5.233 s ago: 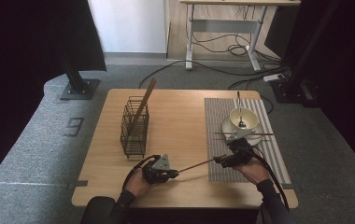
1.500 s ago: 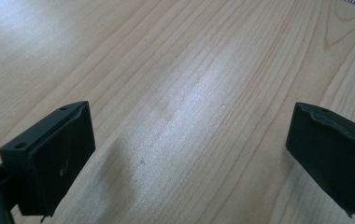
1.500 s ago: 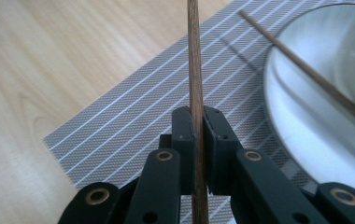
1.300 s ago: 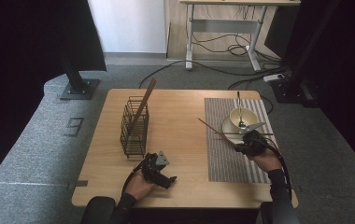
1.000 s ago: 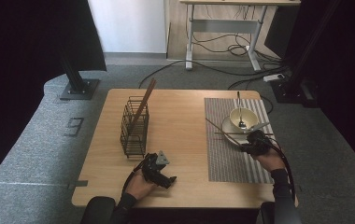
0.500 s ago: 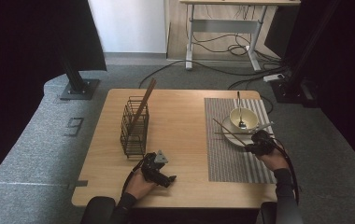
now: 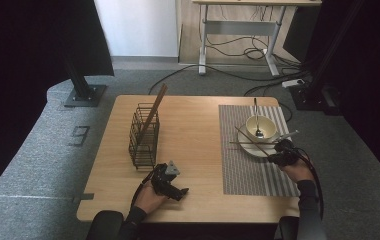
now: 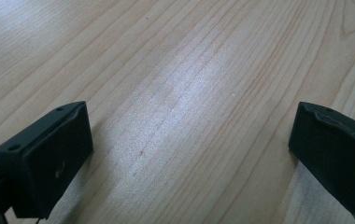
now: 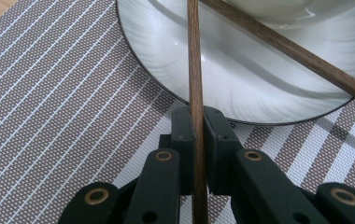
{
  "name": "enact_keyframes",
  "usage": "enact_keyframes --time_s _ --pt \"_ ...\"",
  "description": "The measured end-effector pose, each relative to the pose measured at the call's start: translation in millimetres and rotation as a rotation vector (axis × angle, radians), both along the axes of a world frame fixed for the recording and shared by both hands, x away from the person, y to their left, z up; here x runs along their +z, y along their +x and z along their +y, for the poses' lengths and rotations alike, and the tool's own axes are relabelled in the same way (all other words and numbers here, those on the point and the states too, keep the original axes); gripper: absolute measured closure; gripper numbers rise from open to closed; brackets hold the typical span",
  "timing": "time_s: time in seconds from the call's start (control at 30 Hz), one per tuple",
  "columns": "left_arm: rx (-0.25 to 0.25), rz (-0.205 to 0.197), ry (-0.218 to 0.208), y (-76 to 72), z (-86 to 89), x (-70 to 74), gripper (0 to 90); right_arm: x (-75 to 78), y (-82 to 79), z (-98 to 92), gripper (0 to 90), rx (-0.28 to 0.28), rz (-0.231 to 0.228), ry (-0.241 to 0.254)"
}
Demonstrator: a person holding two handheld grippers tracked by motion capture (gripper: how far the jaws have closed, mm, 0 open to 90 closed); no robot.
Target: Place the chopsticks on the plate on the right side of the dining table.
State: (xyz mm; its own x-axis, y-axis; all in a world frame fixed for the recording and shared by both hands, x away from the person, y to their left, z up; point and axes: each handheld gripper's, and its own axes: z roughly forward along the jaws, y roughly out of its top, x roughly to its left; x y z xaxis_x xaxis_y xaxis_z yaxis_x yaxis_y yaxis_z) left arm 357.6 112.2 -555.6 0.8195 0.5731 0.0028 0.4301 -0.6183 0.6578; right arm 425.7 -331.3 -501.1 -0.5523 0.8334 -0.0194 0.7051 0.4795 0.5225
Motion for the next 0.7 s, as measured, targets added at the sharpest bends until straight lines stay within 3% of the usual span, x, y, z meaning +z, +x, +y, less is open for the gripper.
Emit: enact_keyframes --time_s 0.23,0.7 --pt "0.000 0.000 0.000 0.0 0.0 0.0 0.0 -3.2 2.1 -11.1 81.5 -0.021 0.002 0.034" --pt "0.000 0.000 0.000 -0.1 -0.1 0.0 0.0 -9.0 5.5 -28.0 72.5 -0.082 -0.020 0.029"
